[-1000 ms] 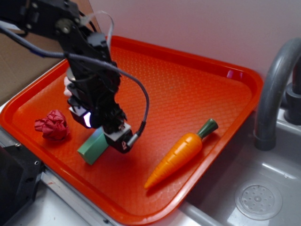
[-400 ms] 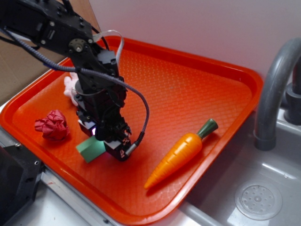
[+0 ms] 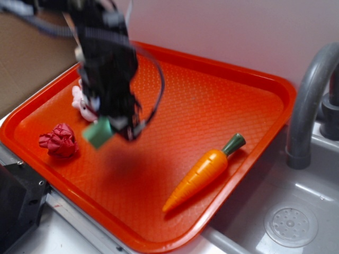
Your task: Grab the green block.
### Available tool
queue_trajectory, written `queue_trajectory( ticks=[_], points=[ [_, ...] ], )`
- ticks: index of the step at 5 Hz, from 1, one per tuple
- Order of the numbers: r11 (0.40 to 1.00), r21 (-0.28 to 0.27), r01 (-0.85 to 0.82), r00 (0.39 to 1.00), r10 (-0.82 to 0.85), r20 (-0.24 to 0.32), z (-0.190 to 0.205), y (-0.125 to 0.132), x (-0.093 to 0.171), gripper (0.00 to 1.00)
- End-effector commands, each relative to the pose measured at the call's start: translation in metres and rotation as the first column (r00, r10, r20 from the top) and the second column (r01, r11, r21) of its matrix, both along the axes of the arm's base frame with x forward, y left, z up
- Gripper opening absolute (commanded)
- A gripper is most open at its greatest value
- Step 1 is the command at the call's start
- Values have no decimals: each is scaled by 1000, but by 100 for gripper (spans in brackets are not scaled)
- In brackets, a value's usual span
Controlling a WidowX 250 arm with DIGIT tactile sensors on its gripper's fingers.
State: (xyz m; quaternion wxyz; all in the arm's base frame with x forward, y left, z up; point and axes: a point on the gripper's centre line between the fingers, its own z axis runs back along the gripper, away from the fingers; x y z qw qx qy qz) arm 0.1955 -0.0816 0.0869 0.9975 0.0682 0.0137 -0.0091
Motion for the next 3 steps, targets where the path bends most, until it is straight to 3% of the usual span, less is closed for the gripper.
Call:
queue_trajectory(
  ticks=[1,3],
  points=[
    [989,-127,-76,995,84,60,78,26,24,0],
    [961,-259,-93,986,125,109,108,55,29,0]
  ],
)
